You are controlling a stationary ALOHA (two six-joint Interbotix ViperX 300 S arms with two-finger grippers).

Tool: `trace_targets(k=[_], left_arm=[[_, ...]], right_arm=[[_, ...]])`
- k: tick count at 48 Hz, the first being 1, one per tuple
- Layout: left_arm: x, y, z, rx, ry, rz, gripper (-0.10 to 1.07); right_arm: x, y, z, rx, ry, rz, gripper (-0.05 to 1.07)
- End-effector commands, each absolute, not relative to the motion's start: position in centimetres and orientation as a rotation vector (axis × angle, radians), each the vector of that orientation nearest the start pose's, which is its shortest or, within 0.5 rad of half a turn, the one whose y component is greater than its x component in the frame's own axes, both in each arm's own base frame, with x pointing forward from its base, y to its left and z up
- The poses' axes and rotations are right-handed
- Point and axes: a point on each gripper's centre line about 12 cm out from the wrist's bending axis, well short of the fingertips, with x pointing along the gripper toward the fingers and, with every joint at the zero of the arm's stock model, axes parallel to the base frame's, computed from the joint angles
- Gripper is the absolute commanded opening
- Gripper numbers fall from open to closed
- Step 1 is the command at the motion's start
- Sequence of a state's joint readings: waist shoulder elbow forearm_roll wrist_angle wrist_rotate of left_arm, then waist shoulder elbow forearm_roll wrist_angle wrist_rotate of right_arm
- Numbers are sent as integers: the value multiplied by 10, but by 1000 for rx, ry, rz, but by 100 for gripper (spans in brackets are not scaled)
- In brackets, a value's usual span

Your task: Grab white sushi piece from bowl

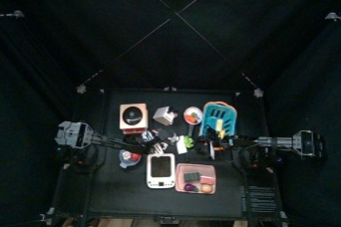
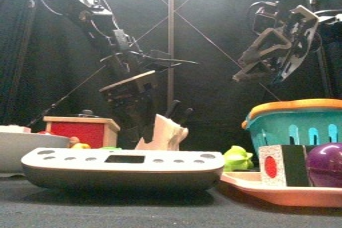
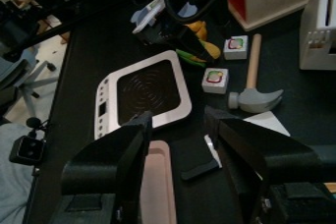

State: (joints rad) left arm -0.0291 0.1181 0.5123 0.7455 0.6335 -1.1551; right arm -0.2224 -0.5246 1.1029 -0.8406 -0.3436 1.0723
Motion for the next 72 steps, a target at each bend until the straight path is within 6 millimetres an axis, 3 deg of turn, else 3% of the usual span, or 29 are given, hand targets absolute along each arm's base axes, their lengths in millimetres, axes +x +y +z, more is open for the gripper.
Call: trace_targets(k=[1, 8, 17, 28, 35, 46, 72], left_arm=[[387, 35, 156, -214, 944, 601, 86], [386, 27, 160, -186, 945, 576, 86], [375, 9, 185, -141, 926, 546, 86], [338, -19, 200, -71, 1001, 582, 86], [313, -43, 199, -20, 1075, 548, 86], [281, -57, 193, -11, 1156, 523, 85], [230, -48, 185, -96, 1081, 414, 85]], right_arm=[[261, -29, 221, 338, 312, -10, 83], [261, -30, 221, 336, 312, -12, 83], [261, -30, 221, 337, 312, -11, 83], [261, -30, 221, 339, 312, -14, 83], [261, -30, 221, 339, 312, -14, 83], [261, -31, 221, 343, 311, -18, 83], [261, -34, 220, 348, 313, -31, 83]])
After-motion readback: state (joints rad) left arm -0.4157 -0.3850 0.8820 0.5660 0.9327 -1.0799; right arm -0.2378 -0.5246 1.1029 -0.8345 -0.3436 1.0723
